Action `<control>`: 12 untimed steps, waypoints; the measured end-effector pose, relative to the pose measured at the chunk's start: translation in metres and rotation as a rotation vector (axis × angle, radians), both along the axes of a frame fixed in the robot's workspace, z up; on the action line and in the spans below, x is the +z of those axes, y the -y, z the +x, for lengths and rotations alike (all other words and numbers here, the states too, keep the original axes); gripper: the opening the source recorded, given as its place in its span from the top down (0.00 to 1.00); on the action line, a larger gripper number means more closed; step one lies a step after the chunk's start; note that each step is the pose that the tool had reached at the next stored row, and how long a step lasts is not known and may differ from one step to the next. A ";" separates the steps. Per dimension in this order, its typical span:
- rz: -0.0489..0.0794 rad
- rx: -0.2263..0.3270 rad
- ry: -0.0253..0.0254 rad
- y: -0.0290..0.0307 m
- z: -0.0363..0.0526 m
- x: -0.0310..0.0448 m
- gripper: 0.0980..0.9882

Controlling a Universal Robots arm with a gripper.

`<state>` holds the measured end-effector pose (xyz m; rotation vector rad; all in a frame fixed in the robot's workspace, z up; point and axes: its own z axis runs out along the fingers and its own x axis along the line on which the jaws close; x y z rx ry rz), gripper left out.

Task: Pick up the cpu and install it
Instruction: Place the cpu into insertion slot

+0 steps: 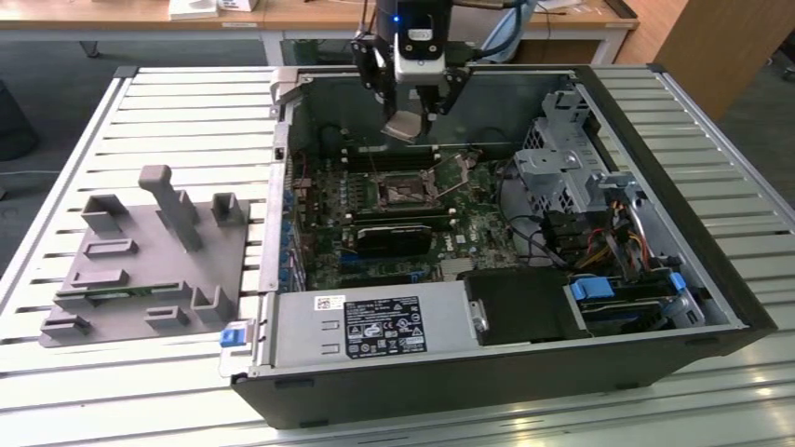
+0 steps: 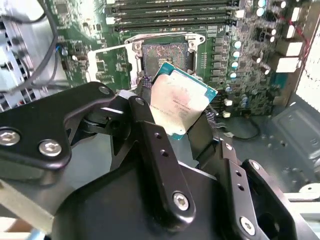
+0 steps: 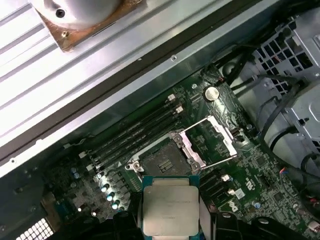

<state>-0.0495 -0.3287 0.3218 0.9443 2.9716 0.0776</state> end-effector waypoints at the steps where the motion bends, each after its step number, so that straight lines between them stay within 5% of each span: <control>1: 0.000 -0.018 0.0000 0.0000 0.0000 -0.0006 0.50; 12: 0.000 -0.213 -0.0002 0.0000 0.0001 -0.0121 0.50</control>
